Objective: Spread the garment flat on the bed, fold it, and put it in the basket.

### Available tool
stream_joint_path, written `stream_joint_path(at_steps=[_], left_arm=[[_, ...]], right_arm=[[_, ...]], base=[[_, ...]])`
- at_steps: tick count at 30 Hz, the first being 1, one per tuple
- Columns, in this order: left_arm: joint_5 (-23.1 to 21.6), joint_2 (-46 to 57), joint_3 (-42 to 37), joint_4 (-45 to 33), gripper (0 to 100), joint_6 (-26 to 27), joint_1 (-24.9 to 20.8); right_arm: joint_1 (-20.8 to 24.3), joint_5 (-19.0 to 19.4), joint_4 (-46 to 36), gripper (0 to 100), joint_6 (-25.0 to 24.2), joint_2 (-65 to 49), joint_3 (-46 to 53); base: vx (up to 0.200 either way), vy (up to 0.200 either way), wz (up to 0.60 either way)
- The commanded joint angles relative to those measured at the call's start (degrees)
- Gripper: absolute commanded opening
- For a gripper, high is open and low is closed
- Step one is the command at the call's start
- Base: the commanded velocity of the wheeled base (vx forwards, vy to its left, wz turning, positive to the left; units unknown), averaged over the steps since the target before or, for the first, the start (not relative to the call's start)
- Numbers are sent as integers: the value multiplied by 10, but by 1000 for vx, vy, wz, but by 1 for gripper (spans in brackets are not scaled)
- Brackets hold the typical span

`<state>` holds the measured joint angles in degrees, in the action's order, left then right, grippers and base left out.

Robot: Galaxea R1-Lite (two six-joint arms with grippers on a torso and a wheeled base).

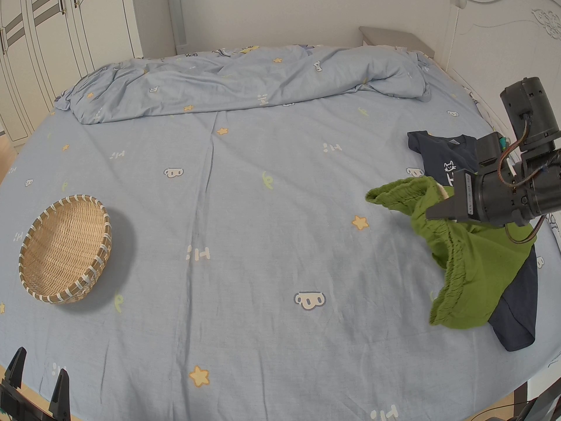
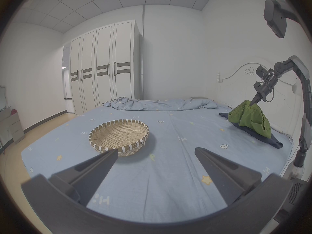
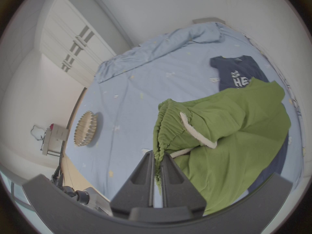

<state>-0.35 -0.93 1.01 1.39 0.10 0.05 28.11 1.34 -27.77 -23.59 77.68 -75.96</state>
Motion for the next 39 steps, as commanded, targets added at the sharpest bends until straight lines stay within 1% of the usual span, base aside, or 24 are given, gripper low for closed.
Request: stream_joint_path(at_steps=[1, 5, 8, 9, 12, 15, 16, 18, 19, 22, 28, 34, 39], left_arm=[[0, 9, -10, 0, 100, 0, 0], [0, 9, -10, 0, 100, 0, 0], [0, 9, -10, 0, 100, 0, 0], [0, 9, -10, 0, 100, 0, 0], [0, 9, -10, 0, 100, 0, 0], [0, 9, -10, 0, 100, 0, 0], [0, 9, -10, 0, 100, 0, 0], [0, 9, -10, 0, 100, 0, 0], [0, 9, -10, 0, 100, 0, 0], [0, 9, -10, 0, 100, 0, 0], [0, 9, -10, 0, 100, 0, 0], [0, 9, -10, 0, 100, 0, 0], [0, 9, -10, 0, 100, 0, 0]], right_arm=[[123, -43, 69, 0, -32, 0, 20], [163, -45, 126, 0, -39, 17, 13], [172, -46, 148, 0, -39, 27, 5], [174, -46, 181, 0, -37, 48, -6], [188, -47, 220, 0, -36, 80, -28], [213, -56, 236, 0, -33, 110, -49], [230, -67, 240, 0, -32, 125, -63], [248, -77, 245, 0, -31, 144, -87], [254, -77, 249, 0, -30, 152, -99], [263, -74, 265, 0, -30, 169, -123], [276, -73, 286, 0, -18, 177, -113], [270, -73, 288, 0, 0, 205, -121], [271, -71, 290, 0, 3, 237, -133]], base=[[0, 0, 0], [0, 0, 0], [0, 0, 0], [0, 0, 0], [0, 0, 0], [0, 0, 0], [0, 0, 0], [0, 0, 0], [0, 0, 0], [0, 0, 0], [0, 0, 0], [0, 0, 0], [0, 0, 0]])
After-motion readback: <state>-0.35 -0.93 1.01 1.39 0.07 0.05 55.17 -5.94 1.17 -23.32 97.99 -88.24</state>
